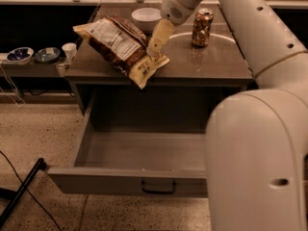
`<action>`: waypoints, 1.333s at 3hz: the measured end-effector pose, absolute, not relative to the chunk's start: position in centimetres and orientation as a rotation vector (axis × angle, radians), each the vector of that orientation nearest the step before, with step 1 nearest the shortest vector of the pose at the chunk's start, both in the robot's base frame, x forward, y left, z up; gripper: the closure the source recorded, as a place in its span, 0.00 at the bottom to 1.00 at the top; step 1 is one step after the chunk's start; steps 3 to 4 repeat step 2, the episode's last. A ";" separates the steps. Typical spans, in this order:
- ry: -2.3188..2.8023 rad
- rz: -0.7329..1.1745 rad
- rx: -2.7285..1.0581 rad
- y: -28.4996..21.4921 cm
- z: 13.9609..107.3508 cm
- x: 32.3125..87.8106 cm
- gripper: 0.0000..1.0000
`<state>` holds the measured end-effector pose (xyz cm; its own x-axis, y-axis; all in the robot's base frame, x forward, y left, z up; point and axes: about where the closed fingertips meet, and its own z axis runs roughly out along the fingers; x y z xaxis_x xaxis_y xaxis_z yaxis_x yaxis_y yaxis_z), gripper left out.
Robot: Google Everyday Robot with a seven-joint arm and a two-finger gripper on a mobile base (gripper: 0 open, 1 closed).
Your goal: Pick brown chip bag from top drawer and place on counter
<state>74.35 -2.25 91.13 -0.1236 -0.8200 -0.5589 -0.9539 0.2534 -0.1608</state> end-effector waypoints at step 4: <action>2.025 0.234 -1.581 -6.2 88.7 73.4 0.00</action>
Offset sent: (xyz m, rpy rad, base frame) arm -0.0042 -0.0306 -0.0098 -0.0322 -0.0288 -0.0387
